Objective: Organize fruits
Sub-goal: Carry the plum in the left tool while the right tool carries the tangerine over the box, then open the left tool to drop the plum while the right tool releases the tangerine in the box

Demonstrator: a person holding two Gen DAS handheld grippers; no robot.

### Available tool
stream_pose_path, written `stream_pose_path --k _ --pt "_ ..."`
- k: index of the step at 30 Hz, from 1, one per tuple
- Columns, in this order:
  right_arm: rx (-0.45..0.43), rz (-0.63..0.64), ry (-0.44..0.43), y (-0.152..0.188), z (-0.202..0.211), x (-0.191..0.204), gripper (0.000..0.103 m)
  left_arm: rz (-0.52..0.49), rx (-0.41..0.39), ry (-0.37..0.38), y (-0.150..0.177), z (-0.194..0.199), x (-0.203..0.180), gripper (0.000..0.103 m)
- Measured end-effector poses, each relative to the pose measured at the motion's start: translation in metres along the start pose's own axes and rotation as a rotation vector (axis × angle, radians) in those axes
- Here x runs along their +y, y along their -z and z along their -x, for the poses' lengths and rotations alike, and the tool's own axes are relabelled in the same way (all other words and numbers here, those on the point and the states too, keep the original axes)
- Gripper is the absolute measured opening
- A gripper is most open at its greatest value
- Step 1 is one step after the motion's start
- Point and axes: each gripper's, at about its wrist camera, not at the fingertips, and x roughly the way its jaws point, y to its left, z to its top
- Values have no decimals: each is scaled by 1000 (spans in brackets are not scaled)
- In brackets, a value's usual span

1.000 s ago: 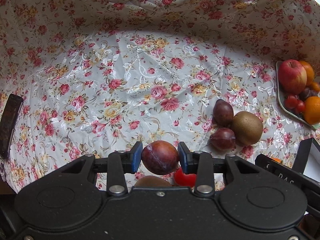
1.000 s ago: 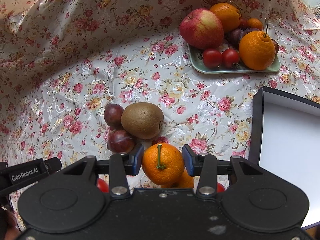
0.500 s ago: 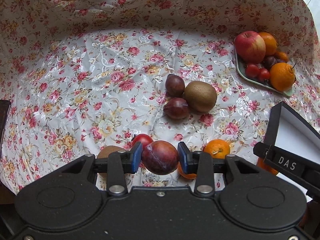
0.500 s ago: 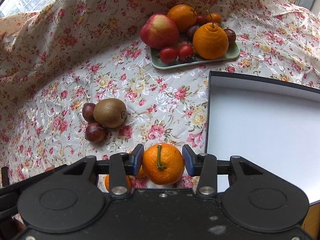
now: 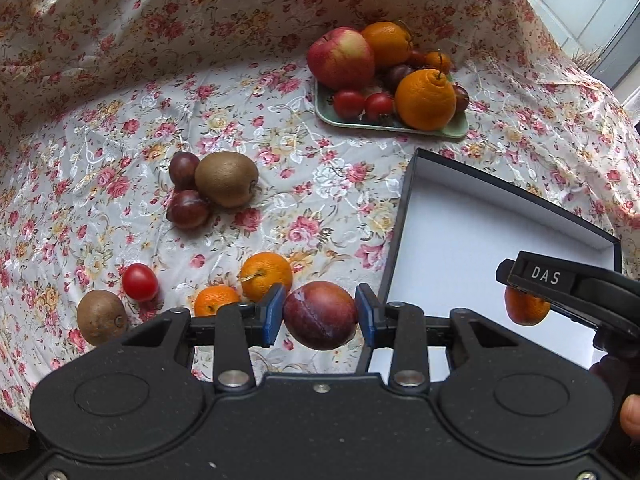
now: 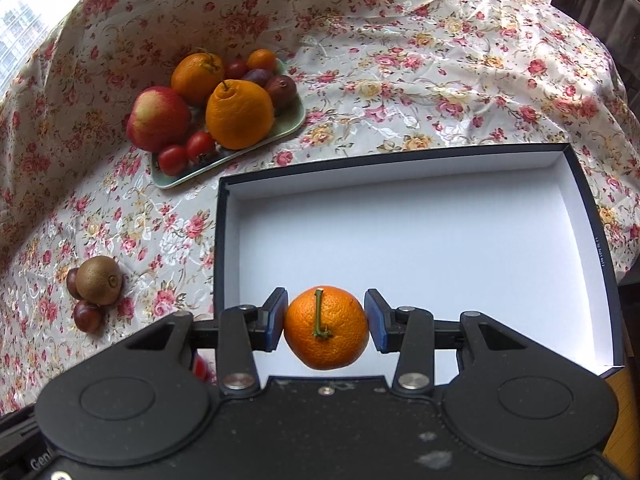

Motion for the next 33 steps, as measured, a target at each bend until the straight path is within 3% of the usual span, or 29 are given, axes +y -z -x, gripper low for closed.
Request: stream_pose_path --k 7,18,33 --pt "11 -71 41 -10 -4 -54 44 -79 20 14 6 -11 -47 47" --pt "10 -114 107 -10 -3 -112 44 -135 57 -5 16 -32 -91 47" --pt "-30 -145 124 -13 5 -142 44 -206 47 -11 26 -41 -131 48"
